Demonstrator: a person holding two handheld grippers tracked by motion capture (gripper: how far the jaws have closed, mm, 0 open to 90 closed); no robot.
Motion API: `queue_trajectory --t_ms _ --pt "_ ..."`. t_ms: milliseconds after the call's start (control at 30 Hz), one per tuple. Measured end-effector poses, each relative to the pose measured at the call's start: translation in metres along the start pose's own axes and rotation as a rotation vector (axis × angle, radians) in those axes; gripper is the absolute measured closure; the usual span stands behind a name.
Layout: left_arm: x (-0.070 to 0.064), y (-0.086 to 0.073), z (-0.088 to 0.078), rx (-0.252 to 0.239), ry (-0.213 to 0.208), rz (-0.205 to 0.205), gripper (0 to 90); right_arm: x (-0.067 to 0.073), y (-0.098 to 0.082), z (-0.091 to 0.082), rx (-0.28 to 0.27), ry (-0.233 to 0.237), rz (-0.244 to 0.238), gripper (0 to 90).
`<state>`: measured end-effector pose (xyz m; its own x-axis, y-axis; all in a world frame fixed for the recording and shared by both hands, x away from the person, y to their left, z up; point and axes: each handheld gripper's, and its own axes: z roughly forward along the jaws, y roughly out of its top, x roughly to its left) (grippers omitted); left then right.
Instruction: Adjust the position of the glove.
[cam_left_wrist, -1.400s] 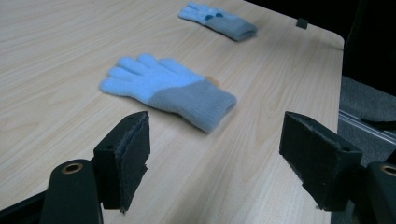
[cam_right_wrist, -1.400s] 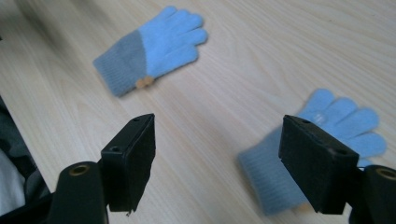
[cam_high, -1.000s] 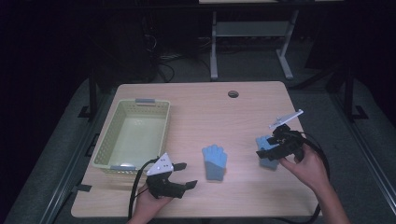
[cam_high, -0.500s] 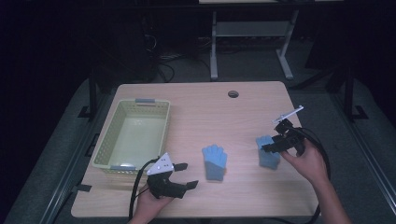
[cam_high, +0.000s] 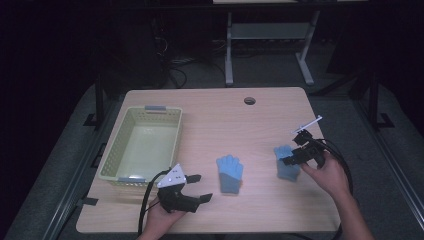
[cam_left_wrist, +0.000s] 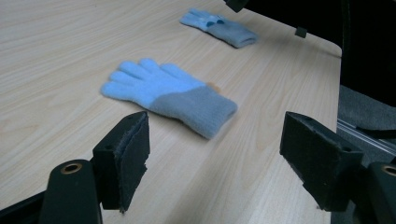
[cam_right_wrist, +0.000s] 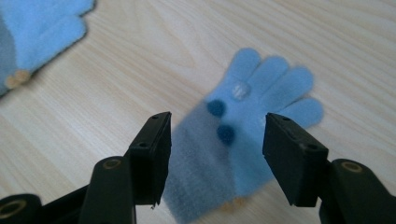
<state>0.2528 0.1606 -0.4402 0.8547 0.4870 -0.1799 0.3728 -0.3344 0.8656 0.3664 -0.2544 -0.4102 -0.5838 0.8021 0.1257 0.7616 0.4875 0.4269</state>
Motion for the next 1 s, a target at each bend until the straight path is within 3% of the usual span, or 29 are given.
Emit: queue_trajectory --t_ms 300,500,667,1000 --pt "0.000 0.000 0.001 0.006 -0.002 0.003 24.1 -0.003 0.001 0.014 0.065 -0.012 0.009 50.2" --pt "0.000 0.000 0.001 0.008 -0.001 0.005 24.0 0.002 0.001 0.032 0.171 -0.042 -0.031 56.1" --pt "0.000 -0.001 0.000 0.006 -0.002 -0.002 24.0 0.007 -0.001 0.035 0.152 -0.078 -0.051 57.7" --pt "-0.001 0.000 0.000 0.005 0.001 0.001 24.1 0.005 -0.004 0.034 0.132 -0.077 -0.026 64.3"
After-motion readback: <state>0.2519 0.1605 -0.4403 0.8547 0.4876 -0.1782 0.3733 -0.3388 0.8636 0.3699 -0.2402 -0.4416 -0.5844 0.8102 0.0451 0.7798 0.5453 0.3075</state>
